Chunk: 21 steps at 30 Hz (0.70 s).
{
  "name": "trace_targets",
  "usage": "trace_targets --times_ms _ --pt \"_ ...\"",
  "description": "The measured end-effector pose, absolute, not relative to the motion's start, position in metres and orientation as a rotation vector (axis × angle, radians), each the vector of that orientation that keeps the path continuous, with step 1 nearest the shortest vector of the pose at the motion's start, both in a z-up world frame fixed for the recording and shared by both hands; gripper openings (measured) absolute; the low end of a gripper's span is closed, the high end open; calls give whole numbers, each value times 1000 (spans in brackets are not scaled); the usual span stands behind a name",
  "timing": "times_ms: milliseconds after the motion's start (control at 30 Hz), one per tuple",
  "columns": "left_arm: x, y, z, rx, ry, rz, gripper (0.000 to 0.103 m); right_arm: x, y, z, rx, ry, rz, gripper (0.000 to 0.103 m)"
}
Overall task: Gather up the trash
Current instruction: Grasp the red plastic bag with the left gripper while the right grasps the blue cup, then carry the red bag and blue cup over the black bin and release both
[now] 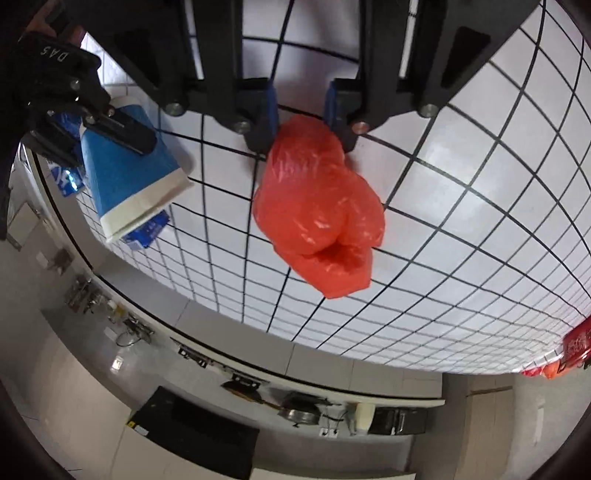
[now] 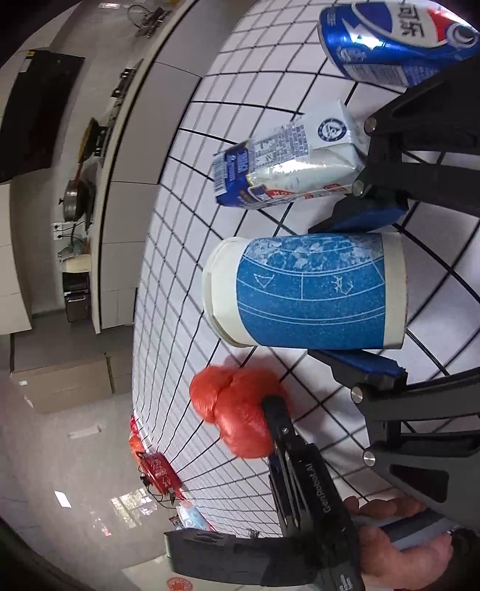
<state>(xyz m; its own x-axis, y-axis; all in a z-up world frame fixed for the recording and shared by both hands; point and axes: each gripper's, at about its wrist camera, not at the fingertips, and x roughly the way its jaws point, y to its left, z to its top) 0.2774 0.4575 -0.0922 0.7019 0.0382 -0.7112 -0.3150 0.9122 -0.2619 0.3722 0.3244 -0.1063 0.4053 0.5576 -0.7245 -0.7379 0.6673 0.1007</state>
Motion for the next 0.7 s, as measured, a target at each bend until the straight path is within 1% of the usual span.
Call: trace_targets --times_ms 300,700 --pt "243 433 -65 -321 700 217 17 349 306 -84 -232 761 823 57" --pt "210 384 -47 -290 692 206 17 322 259 -54 -192 732 769 57"
